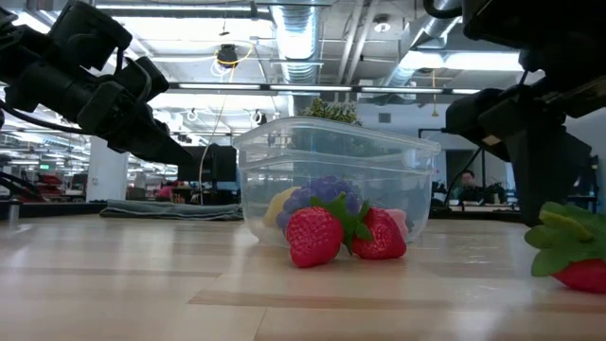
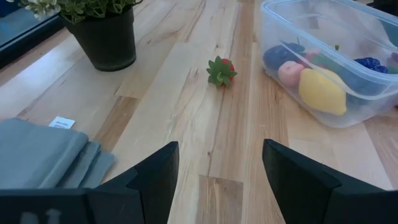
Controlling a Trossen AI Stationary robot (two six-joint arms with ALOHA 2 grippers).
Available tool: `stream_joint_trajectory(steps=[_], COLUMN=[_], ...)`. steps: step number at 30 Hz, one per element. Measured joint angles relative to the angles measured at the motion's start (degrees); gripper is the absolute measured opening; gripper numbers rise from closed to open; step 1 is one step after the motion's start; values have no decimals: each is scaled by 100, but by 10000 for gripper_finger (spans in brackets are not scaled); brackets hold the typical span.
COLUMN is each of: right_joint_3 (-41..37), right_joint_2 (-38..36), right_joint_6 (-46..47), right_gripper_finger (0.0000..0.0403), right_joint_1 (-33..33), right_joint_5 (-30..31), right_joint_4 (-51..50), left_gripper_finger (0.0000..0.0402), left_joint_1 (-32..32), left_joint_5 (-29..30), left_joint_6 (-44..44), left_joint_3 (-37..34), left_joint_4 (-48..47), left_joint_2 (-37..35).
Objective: Pick and placing Produce into tupperware
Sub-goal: Put the red strawberry into the transparent bin
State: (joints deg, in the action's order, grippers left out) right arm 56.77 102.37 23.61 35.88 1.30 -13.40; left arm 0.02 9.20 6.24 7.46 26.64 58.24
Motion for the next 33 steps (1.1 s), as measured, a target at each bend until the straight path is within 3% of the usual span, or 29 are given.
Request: stream_joint_trajectory(steps=[33], right_joint_3=[0], right_joint_2=[9], right_joint_6=[-312], right_gripper_finger=[256], right_joint_1=[-76], right_joint_5=[-32], right_joint_4=[620], left_gripper_finger=[224], left_joint_1=[-1], left_joint_5=[-3], left_joint_6=[44], left_joint_3=[2], left_joint_4=[-27], left_joint_2=[0])
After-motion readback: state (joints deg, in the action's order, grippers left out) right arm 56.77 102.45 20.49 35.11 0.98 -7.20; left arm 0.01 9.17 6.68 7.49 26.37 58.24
